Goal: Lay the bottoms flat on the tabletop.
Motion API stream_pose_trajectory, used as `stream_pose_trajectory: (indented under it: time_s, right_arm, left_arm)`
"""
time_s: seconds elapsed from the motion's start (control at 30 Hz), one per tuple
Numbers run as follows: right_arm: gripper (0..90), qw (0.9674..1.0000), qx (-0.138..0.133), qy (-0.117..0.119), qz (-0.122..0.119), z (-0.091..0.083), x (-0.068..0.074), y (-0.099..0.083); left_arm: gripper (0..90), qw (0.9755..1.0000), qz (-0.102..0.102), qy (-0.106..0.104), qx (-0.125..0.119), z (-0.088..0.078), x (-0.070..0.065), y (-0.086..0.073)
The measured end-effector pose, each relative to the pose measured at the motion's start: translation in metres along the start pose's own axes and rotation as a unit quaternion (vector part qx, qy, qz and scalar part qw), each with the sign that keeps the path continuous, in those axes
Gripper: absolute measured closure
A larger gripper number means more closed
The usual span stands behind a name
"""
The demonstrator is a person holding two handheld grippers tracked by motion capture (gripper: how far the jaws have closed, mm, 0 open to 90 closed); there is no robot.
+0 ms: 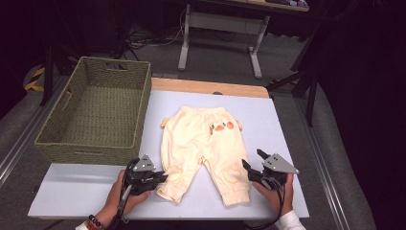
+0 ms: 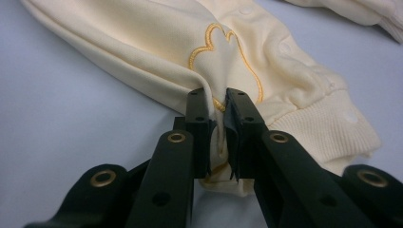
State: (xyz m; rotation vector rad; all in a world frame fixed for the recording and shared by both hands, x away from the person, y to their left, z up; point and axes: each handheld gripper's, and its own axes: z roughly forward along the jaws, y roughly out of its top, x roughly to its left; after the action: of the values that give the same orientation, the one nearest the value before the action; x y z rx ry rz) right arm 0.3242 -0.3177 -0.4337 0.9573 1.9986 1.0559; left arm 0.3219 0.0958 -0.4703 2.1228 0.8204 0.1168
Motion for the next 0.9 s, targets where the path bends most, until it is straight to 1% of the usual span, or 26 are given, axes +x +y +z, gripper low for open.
stream_pose_trajectory:
  time_s: [0.13,0.27,0.37,0.47,0.57,0.67,0.9]
  right_arm:
    - [30.0,1.0000,-0.002,-0.002,0.009,0.0009,-0.0015,0.0000]
    - [29.0,0.9999,-0.005,-0.001,0.012,0.0023,-0.0016,0.0008]
    - [25.7,0.9999,-0.009,0.001,0.013,0.0042,-0.0003,0.0021]
    - [25.2,0.9999,-0.008,0.001,0.012,0.0053,0.0006,0.0028]
    - [22.6,0.9998,-0.010,0.004,0.019,0.0079,0.0013,0.0041]
    - [22.3,0.9998,-0.009,0.004,0.017,0.0093,0.0024,0.0051]
    - [22.1,0.9998,-0.008,0.003,0.016,0.0096,0.0043,0.0061]
  left_arm:
    - [80.6,1.0000,0.000,0.000,-0.001,0.0002,0.0001,-0.0005]
    - [80.6,1.0000,0.003,0.000,-0.001,0.0001,0.0000,-0.0009]
    - [80.7,1.0000,0.005,0.001,-0.002,0.0001,-0.0009,-0.0011]
    - [80.6,1.0000,0.006,0.002,-0.003,0.0001,-0.0009,-0.0013]
    - [80.6,1.0000,0.007,0.001,-0.004,0.0002,-0.0008,-0.0014]
    - [80.7,0.9999,0.012,0.004,-0.006,-0.0004,-0.0009,-0.0019]
    - [80.6,0.9999,0.013,0.004,-0.005,-0.0008,-0.0008,-0.0022]
